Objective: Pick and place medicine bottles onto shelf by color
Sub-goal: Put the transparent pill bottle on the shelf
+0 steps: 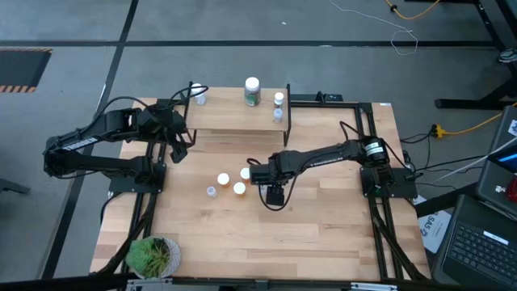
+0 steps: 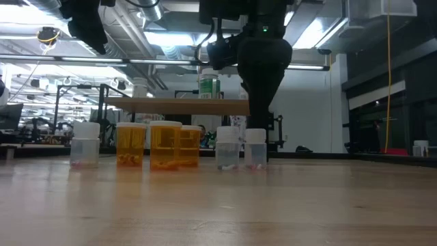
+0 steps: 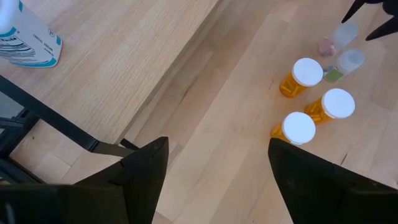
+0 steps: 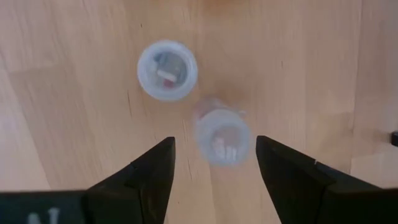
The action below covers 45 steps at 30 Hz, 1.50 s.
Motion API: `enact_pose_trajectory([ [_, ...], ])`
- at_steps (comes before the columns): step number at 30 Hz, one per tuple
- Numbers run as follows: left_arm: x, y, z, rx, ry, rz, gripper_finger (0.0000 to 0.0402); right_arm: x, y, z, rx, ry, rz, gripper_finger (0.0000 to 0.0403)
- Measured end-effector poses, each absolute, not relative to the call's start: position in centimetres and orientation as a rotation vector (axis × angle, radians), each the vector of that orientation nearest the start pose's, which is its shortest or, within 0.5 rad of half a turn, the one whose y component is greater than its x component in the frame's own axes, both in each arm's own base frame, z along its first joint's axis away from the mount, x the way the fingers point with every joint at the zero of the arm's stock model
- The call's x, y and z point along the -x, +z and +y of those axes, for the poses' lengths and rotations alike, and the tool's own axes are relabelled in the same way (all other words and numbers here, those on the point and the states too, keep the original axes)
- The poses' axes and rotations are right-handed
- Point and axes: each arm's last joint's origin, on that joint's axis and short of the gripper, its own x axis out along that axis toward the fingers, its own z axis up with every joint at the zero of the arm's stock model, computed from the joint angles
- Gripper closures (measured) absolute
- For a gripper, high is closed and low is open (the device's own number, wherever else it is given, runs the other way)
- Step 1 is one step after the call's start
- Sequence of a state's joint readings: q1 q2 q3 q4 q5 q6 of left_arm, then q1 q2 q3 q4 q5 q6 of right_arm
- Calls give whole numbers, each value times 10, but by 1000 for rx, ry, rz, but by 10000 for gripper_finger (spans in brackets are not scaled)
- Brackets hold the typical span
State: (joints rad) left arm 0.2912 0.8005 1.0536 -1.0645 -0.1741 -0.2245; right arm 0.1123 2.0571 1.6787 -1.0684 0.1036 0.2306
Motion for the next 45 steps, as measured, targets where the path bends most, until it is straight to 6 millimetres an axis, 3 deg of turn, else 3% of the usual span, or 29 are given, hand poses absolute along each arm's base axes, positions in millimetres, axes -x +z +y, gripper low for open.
enact_pose_trajectory([
  [14, -118, 343, 41, 256, 530, 765, 130, -408, 187, 42, -2, -191, 1465, 183],
  [22, -118, 343, 41, 256, 530, 764, 130, -408, 188, 42, -16, -206, 1460, 261],
  [25, -118, 343, 41, 256, 530, 765, 130, -407, 193, 41, -20, -215, 1481, 267],
  [29, -118, 343, 41, 256, 529, 765, 130, -410, 215, 36, 16, -226, 1483, 267],
  [34, -118, 343, 41, 256, 529, 764, 130, -414, 265, 21, 132, -301, 1421, 267],
  [40, -118, 343, 41, 256, 529, 764, 130, -422, 332, -2, 210, -343, 1201, 267],
  [45, -118, 343, 41, 256, 529, 765, 130, -421, 368, -32, 236, -393, 1069, 267],
])
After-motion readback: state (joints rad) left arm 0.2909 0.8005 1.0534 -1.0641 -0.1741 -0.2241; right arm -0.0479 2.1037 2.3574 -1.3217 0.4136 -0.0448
